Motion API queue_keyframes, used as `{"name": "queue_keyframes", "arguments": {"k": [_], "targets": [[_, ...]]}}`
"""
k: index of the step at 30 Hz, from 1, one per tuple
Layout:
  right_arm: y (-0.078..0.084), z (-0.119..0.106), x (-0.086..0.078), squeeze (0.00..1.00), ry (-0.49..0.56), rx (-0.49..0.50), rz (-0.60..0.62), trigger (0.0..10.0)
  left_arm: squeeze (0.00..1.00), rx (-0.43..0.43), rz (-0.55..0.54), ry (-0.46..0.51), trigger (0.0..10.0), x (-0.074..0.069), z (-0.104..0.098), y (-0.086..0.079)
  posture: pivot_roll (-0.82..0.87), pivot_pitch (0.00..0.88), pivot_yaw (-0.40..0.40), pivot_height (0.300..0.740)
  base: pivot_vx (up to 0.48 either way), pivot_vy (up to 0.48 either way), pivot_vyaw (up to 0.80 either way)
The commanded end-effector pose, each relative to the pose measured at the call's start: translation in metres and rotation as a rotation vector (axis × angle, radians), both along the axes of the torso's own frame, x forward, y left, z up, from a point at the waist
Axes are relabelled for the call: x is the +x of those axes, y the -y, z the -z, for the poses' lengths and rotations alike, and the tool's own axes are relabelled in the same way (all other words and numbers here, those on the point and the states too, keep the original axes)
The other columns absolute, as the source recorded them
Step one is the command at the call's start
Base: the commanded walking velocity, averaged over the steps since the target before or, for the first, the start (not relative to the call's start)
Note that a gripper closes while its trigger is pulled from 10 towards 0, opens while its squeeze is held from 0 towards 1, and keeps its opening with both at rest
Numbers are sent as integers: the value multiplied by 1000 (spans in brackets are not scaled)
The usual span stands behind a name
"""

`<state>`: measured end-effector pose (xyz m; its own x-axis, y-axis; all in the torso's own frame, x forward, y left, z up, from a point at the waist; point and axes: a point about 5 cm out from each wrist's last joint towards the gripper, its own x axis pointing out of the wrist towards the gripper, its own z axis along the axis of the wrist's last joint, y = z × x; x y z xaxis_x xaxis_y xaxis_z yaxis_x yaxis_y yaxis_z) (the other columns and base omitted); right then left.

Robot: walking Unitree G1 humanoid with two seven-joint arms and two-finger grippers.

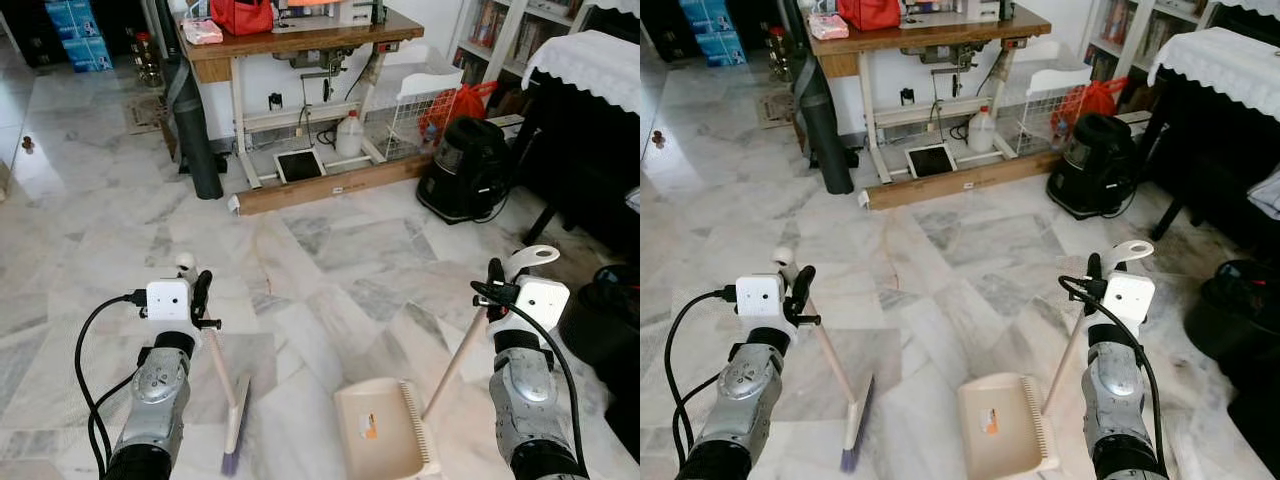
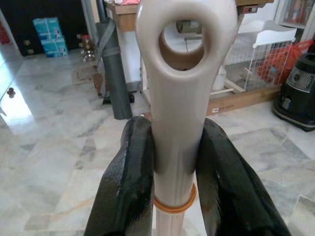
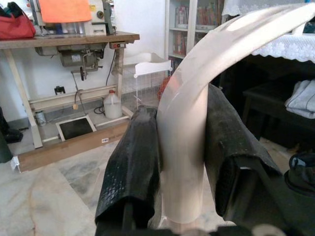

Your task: Sweep floor

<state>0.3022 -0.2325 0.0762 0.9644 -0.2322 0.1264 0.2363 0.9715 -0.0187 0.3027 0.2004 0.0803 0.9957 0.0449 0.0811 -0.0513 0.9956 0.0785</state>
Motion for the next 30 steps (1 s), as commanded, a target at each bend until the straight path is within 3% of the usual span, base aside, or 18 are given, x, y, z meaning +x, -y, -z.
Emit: {"name": "queue_keyframes", "arguments": {"k": [1, 30], "targets": [[3, -7, 3, 0, 23, -13, 2, 10000, 0, 17, 4, 43, 10000, 4, -9, 0, -28, 0, 5, 740, 0, 0, -788], [4, -8, 3, 0, 26, -23, 5, 10000, 0, 19, 4, 51, 10000, 4, -11, -1, -29, 0, 4, 740, 0, 0, -786]]}}
